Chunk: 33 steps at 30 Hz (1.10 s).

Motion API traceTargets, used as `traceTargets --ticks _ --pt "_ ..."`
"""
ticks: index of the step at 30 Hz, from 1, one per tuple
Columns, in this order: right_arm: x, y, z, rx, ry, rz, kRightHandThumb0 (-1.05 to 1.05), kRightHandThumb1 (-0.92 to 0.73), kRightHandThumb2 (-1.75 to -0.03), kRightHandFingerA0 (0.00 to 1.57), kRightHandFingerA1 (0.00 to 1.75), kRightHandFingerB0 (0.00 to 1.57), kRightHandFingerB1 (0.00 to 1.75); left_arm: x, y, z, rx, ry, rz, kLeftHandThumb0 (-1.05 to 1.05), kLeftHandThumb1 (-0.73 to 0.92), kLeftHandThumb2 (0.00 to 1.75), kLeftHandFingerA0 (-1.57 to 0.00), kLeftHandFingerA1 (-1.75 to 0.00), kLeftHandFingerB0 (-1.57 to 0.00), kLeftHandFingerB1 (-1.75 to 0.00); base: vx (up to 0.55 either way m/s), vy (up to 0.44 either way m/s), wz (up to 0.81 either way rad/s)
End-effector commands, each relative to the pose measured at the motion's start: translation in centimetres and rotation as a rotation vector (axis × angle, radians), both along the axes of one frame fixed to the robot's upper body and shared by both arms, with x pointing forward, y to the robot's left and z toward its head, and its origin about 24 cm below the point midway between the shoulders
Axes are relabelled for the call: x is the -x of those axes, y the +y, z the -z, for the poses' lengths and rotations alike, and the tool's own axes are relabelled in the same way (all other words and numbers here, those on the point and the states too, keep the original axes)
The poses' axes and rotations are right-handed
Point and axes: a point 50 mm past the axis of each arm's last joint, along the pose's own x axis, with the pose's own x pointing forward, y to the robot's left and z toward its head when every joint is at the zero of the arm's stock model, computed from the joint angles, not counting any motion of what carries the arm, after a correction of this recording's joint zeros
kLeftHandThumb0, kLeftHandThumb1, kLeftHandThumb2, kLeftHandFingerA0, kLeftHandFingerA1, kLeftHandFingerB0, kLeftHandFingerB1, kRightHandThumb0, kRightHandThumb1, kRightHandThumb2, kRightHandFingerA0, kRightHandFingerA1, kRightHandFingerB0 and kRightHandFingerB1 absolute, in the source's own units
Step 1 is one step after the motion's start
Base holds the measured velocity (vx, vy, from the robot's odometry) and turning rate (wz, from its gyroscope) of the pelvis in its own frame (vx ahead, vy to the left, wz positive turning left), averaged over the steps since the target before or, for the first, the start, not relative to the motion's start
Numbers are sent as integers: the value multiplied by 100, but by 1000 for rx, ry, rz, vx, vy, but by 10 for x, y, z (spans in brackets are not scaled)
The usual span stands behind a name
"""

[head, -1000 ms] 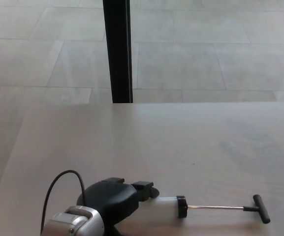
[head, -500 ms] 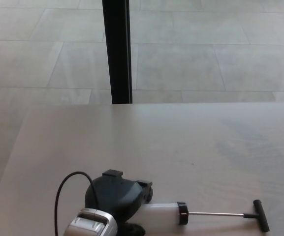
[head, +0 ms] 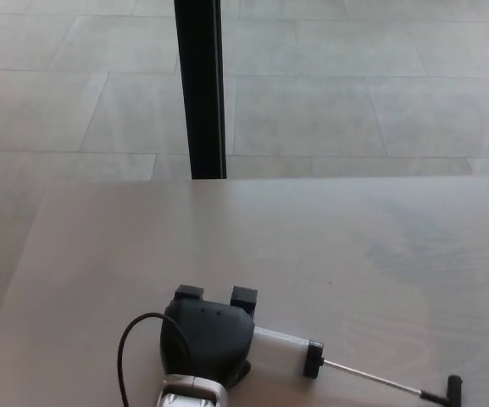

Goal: The robot uses its left hand to lift the air pump kept on the middle of the desk and use the right hand to compress the handle

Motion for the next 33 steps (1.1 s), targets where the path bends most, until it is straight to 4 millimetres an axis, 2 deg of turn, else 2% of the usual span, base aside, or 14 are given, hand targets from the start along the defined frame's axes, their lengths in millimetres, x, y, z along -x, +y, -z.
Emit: traceTargets --ticks 1,4,5,8,9,10,19,23,24,25,27,31,32,33 --pt "1 -4 -3 -14 21 88 -50 -72 -61 44 53 59 45 10 9 23 -81 136 -57 -25 60 61 -86 -139 -63 -56 0 0 0" --pt "1 -7 -4 -12 14 116 -46 -72 -61 44 57 60 46 14 11 29 -81 146 -63 -32 44 85 -99 -119 -71 -71 0 0 0" --pt "2 -8 -4 -19 15 125 -46 -72 -61 43 59 61 46 15 12 31 -88 149 -58 -25 60 60 -86 -140 -75 -59 0 0 0" --pt "3 -12 -2 -62 16 135 -40 -72 -61 41 60 62 47 18 14 37 -81 173 -67 -24 68 64 -81 -139 -70 -64 0 0 0" --pt "2 -11 -2 -60 16 141 -40 -57 -97 40 70 58 65 17 16 38 -58 178 -74 -23 71 66 -82 -136 -70 -66 0 0 0" --pt "2 -12 -1 -60 17 141 -42 -69 -62 38 71 64 49 17 18 39 -58 178 -68 -25 70 69 -83 -140 -68 -66 0 0 0" --pt "4 -11 5 -84 32 137 -45 -62 -98 64 108 58 64 25 23 48 96 186 -52 -25 79 82 -87 -175 -74 -107 0 0 0" --pt "5 -10 9 -92 43 126 -44 -63 -97 64 108 56 64 26 26 49 221 199 -92 -24 79 83 -84 -175 -70 -130 0 0 0" --pt "6 -10 11 -85 49 121 -41 -76 -63 43 126 59 48 22 28 44 297 194 -132 -17 68 97 -83 -175 -67 -147 0 0 0" --pt "5 -10 12 -83 60 122 -43 -62 -100 59 95 50 61 19 29 41 365 183 -159 -13 64 100 -85 -175 -66 -158 0 0 0" --pt "5 -10 15 -67 80 134 -45 -76 -62 47 59 58 46 15 33 34 519 144 -174 -10 55 116 -117 -144 -80 -114 0 0 0" --pt "4 -7 21 -86 116 128 -47 -77 -63 49 49 53 44 10 40 20 639 60 -191 -10 59 111 -83 -175 -69 -146 0 0 0" --pt "4 -5 23 -92 120 127 -44 -64 -103 50 65 42 58 9 39 16 673 28 -170 -7 54 119 -84 -175 -72 -153 0 0 0" --pt "3 -4 25 -93 123 126 -46 -80 -64 55 50 54 45 10 38 13 691 5 -152 -12 52 117 -117 -145 -95 -128 0 0 0"
